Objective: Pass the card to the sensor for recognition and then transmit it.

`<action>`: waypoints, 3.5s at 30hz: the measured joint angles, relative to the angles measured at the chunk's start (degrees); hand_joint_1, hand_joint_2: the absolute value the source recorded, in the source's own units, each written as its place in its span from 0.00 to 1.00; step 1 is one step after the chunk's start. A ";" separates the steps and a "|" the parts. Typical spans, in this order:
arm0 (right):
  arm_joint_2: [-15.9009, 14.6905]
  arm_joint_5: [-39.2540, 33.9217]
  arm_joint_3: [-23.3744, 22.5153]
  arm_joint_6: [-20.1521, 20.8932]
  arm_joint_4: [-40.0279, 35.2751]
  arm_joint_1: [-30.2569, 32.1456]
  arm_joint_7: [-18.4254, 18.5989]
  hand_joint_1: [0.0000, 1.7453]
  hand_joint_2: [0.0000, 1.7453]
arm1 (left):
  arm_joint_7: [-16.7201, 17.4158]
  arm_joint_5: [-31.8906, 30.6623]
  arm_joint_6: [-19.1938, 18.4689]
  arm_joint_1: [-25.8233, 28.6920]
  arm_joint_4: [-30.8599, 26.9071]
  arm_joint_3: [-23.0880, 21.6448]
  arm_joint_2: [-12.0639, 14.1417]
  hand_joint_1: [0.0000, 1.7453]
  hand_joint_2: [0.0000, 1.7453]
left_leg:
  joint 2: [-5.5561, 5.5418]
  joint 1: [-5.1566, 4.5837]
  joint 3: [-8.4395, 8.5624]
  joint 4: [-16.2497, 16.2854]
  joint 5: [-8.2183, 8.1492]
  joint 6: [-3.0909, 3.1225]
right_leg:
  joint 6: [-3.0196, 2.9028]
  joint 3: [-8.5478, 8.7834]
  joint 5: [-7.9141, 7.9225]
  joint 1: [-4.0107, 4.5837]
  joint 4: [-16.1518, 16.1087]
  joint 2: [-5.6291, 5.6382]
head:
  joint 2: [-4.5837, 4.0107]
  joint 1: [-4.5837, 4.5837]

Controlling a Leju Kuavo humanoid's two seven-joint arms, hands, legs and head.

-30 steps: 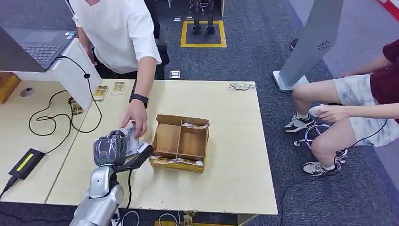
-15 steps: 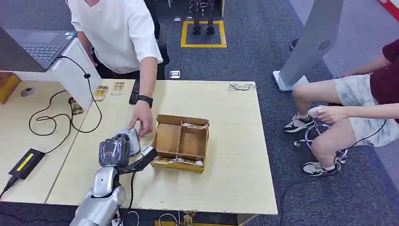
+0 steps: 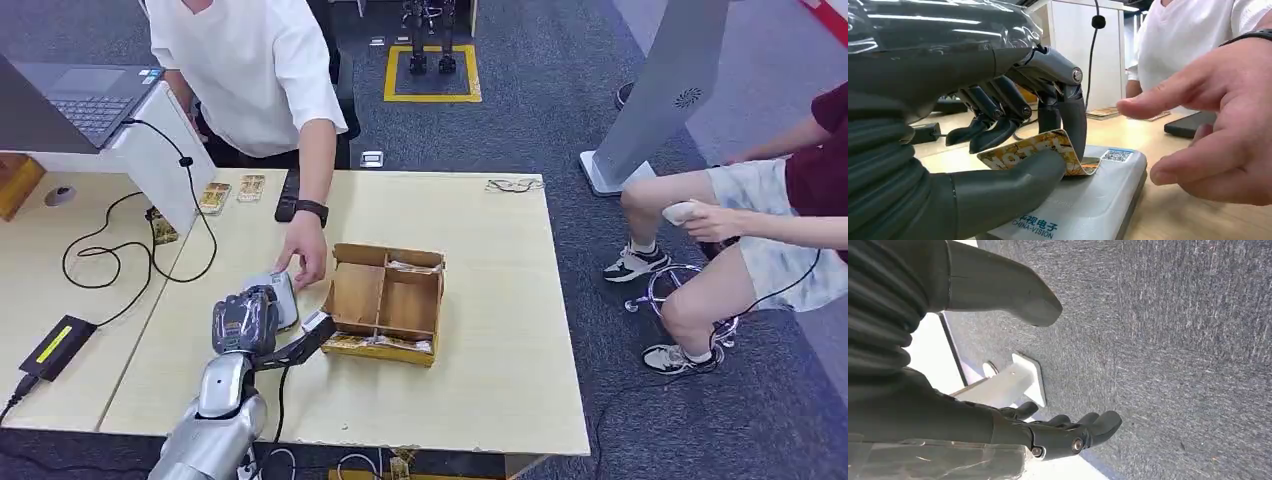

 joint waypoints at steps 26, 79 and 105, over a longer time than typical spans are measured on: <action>0.02 -0.02 -0.37 -0.70 -0.09 0.10 -1.64 0.00 1.00 | -18.64 26.93 5.84 -0.37 -19.96 -6.89 -3.34 1.00 1.00 | 0.00 0.00 -0.01 0.02 0.00 0.00 | 0.00 -0.03 0.01 0.00 0.00 0.01 | 0.00 0.00; 1.11 -0.04 -2.05 -0.70 -0.24 0.26 -2.97 0.00 1.00 | -19.34 28.59 3.69 0.88 -26.95 -15.78 -2.12 0.00 1.00 | 0.00 0.00 -0.05 0.02 0.00 0.00 | 0.00 -0.05 0.00 0.00 0.00 0.01 | 0.00 0.00; 2.49 -0.15 -6.05 0.04 -3.30 0.95 -4.20 0.00 1.00 | -29.03 31.87 9.47 12.72 -41.20 -17.94 0.39 0.00 1.00 | 0.00 0.00 -0.07 0.01 -0.01 0.00 | 0.01 -0.06 0.00 0.00 -0.01 -0.01 | 0.00 0.00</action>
